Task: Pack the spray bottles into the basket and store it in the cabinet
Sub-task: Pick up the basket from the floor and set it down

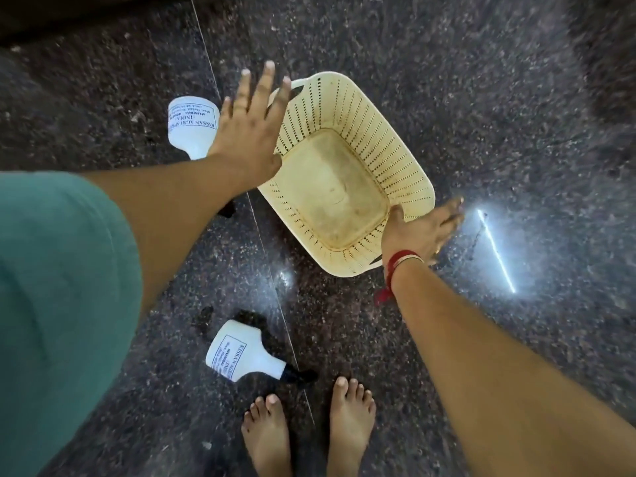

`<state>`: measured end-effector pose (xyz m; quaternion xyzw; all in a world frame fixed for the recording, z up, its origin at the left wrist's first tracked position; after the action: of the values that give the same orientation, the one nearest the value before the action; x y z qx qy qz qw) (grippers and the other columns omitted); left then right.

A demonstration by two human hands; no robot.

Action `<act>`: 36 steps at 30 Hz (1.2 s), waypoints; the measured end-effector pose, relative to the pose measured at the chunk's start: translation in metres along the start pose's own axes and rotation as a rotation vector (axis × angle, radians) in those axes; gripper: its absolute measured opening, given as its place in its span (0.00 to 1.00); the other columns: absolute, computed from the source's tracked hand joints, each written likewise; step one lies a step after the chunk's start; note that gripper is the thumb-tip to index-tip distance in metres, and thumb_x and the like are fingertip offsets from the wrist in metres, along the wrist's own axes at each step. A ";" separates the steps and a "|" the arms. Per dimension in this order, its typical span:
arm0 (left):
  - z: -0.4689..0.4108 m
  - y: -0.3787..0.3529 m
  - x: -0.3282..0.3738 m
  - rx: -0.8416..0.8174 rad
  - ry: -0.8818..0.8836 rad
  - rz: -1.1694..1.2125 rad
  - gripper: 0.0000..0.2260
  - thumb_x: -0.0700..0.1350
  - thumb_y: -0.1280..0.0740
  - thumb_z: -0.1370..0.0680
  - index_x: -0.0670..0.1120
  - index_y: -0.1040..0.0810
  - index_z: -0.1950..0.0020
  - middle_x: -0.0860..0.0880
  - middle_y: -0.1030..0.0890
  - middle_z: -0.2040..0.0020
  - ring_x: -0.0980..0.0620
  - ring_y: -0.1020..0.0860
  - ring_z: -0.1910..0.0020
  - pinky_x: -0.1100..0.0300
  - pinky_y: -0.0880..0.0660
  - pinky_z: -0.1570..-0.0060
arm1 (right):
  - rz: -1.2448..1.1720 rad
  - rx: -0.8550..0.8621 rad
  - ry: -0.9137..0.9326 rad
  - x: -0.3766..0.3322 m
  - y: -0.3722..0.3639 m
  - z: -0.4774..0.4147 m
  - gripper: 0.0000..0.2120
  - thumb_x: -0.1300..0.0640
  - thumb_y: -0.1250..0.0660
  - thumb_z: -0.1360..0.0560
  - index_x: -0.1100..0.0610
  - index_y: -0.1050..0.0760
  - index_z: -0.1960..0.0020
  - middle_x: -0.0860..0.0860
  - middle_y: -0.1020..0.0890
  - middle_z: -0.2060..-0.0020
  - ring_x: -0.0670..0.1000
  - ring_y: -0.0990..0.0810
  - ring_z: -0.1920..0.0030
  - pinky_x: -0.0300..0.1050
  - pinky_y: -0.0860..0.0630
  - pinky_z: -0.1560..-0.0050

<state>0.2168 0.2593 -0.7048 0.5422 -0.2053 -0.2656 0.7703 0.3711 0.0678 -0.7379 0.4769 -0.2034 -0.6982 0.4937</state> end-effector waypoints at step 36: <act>0.265 -0.097 -0.045 -0.088 0.681 0.743 0.36 0.38 0.43 0.21 0.51 0.66 0.24 0.34 0.29 0.40 0.35 0.24 0.51 0.40 0.28 0.52 | 0.422 -0.288 0.667 -0.016 -0.044 0.080 0.34 0.68 0.48 0.27 0.47 0.46 0.24 0.56 0.20 0.43 0.57 0.22 0.43 0.51 0.26 0.39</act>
<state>0.0037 0.0687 -0.7105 0.4553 -0.1099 0.2099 0.8582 0.2812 0.0863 -0.7266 0.5507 -0.0261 -0.4104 0.7263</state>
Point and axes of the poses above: each hand's wrist, its own z-axis away from the middle knuckle, its own y-axis out of the back of the hand, x = y × z, the point moved 2 cm from there along -z, towards the middle knuckle
